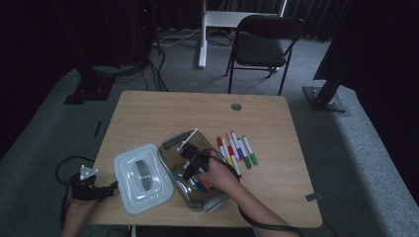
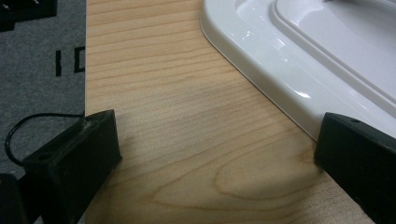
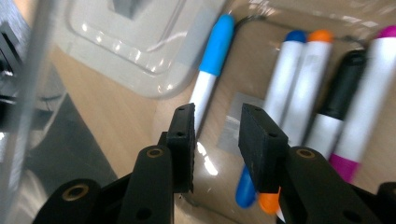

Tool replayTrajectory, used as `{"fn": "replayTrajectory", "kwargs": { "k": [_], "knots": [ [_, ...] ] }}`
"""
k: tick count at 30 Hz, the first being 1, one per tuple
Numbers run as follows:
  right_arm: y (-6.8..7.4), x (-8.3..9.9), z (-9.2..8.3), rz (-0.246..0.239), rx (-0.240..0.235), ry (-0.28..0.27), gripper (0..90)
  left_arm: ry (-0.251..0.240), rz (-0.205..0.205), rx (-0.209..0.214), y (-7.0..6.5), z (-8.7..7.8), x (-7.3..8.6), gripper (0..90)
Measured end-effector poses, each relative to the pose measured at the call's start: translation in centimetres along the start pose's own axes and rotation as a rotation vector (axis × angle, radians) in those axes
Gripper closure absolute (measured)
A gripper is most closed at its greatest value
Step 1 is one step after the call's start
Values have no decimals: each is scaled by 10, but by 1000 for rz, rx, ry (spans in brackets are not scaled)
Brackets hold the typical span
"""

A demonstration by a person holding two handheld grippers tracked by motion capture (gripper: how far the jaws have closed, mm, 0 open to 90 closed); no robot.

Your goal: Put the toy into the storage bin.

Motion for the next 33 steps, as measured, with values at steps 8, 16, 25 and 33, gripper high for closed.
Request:
{"fn": "replayTrajectory", "kwargs": {
  "k": [8,16,25,33],
  "knots": [
    [-4,11,-46,0,-9,-129,616,0,1,0,0,0,0,6],
    [-19,31,-91,11,-8,-258,588,0,2,0,0,0,0,6],
    [-46,53,-124,44,50,-352,581,0,2,0,0,0,0,6],
    [-84,74,-130,114,97,-400,574,0,0,0,0,0,0,6]
  ]
}}
Point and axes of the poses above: each handheld gripper's, and its own axes: z roughly forward along the jaws, x roughly out of its underside, y roughly to its left, the point moved 3 cm from there along z, roughly forward along the jaws, and after that the axes turned 5 degrees about -x, right-handed, at the moved point
